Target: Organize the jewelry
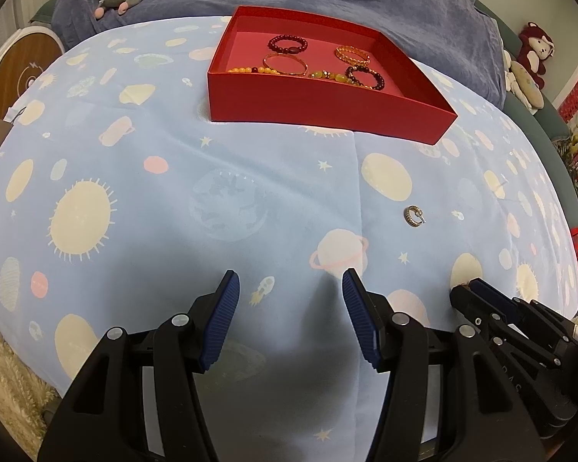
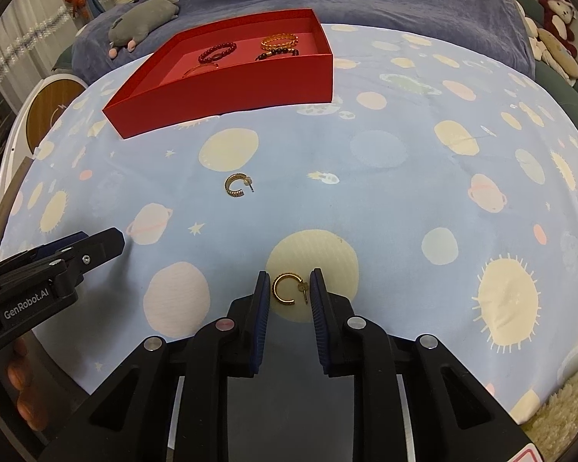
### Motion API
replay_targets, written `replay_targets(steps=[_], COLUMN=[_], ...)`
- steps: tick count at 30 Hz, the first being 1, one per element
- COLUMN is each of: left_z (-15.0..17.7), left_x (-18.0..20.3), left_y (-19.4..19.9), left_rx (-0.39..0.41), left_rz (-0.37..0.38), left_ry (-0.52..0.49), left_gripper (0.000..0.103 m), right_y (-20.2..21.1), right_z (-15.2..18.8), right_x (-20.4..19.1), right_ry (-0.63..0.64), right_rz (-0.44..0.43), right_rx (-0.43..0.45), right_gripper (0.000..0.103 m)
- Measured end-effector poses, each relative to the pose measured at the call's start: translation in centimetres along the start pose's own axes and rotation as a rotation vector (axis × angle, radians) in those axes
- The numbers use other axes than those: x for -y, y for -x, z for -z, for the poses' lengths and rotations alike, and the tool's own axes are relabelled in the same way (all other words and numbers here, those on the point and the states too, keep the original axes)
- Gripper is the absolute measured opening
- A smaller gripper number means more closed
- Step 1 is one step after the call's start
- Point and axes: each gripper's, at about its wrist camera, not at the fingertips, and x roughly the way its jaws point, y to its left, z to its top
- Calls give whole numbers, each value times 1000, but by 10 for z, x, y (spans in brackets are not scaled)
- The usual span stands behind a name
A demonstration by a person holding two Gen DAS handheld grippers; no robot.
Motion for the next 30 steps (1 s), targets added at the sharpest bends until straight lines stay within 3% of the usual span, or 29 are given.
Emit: replay_targets(steps=[13,30], left_z=[-2,-31], left_x=[7,70], left_y=[-2,-26], left_rx=[-6,11], left_rz=[20,76], left_ry=[-7,-56], left_gripper=[53,53], right_y=[2,1], right_z=[1,-15], right_x=[8,22], right_ry=[-48,-86], right_rz=[2,37], right_rx=[-4,18], right_gripper=[17,17])
